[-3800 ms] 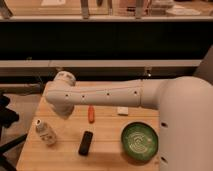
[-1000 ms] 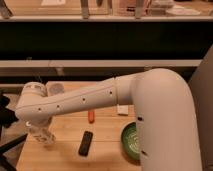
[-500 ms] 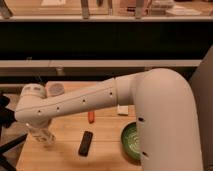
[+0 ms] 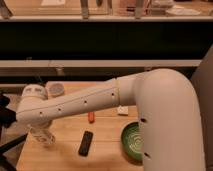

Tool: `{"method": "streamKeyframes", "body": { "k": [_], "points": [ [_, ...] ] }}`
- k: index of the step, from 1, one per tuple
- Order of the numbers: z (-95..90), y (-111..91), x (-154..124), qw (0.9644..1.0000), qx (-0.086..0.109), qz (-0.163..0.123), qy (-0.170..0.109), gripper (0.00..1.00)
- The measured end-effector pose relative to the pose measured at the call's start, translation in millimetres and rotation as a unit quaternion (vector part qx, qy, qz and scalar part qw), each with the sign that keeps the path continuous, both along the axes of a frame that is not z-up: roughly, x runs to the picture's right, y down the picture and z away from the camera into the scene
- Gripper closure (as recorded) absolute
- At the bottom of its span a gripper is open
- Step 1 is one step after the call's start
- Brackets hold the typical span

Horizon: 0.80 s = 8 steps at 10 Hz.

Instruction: Knock the bottle over

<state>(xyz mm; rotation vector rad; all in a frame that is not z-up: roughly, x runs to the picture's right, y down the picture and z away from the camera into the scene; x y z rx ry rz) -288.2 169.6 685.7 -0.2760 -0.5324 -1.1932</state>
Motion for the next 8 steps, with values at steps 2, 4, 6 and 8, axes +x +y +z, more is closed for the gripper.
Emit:
{"method": "streamKeyframes", "body": {
  "k": [2, 4, 6, 8],
  "points": [
    [-0.8, 0.5, 1.1, 1.0, 0.004, -0.001, -0.003, 0.99],
    [-1.9, 0.6, -0.5, 0.9999, 0.007, -0.002, -0.007, 0.99],
    [-2.3, 1.0, -2.4, 0.9999, 0.011, -0.004, -0.01, 0.99],
    [-3.3, 1.2, -6.5, 0.9998, 0.014, -0.005, -0.015, 0.99]
  ]
}}
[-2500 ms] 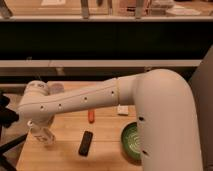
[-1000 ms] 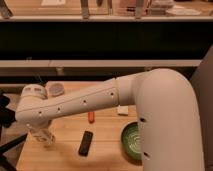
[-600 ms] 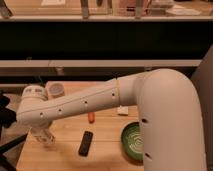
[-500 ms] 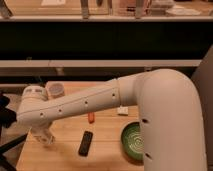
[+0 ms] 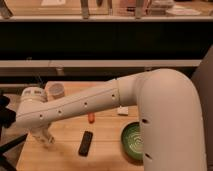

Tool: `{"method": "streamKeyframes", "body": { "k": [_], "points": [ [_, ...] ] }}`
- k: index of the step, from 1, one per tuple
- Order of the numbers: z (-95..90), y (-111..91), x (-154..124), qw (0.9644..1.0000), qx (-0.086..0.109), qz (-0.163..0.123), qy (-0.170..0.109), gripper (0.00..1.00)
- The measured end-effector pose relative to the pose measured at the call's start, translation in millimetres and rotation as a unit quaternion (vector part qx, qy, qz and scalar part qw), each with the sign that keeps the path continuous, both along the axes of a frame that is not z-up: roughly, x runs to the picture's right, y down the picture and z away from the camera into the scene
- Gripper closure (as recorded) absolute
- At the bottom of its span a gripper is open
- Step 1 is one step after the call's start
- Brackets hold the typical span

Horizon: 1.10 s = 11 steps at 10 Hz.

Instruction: Knock the bottle over

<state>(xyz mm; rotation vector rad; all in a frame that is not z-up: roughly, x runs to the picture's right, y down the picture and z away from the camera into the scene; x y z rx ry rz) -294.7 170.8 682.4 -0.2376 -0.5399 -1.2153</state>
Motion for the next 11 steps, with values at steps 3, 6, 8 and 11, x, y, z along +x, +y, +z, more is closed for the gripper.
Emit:
{"method": "streamKeyframes", "body": {
  "k": [3, 6, 8, 11],
  "points": [
    [-0.5, 0.8, -3.3, 1.0, 0.006, -0.002, -0.006, 0.99],
    [-2.5, 2.2, -4.2, 0.9999, 0.011, -0.004, -0.012, 0.99],
    [-3.5, 2.5, -5.9, 0.9997, 0.015, -0.004, -0.017, 0.99],
    [-5.9, 4.0, -13.5, 0.9994, 0.02, -0.008, -0.025, 0.99]
  ]
}}
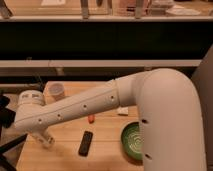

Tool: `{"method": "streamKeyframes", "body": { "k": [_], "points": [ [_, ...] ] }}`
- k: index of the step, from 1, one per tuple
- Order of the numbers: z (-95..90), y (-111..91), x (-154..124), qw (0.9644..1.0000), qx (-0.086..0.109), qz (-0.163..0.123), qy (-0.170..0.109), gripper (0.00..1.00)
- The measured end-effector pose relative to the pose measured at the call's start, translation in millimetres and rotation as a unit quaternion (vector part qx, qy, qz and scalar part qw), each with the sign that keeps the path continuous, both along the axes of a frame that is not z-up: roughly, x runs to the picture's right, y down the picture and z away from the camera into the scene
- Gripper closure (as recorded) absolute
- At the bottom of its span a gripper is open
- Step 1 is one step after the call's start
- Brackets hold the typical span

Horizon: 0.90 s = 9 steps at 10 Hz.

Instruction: Knock the bottle over

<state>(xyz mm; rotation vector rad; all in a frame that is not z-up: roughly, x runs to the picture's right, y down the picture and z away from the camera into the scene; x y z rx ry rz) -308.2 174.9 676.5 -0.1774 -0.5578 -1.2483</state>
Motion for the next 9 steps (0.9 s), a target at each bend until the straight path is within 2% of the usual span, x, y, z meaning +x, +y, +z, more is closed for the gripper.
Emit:
{"method": "streamKeyframes", "body": {
  "k": [9],
  "points": [
    [-4.6, 2.4, -10.5, 0.9997, 0.016, -0.005, -0.02, 0.99]
  ]
}}
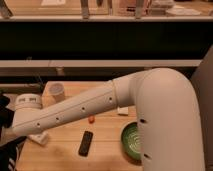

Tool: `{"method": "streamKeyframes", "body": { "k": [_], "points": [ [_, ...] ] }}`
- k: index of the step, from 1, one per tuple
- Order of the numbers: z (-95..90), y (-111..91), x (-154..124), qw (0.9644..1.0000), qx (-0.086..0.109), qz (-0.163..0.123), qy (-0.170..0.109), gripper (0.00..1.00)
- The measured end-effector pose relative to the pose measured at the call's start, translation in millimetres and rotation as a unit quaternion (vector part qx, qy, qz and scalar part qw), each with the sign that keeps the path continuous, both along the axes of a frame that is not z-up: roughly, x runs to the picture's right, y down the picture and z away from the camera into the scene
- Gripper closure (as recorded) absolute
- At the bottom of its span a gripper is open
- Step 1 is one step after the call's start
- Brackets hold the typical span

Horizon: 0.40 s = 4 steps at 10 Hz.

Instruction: Knock the bottle over

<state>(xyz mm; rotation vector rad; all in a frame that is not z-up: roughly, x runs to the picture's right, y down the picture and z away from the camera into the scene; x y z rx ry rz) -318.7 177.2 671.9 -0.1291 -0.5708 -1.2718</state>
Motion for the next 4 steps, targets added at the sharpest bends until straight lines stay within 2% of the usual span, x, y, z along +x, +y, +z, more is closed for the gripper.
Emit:
{"method": "streamKeyframes", "body": {
  "k": [4],
  "points": [
    [3.4, -6.8, -6.6, 0.9999, 0.009, -0.004, -0.012, 0.99]
  ]
}}
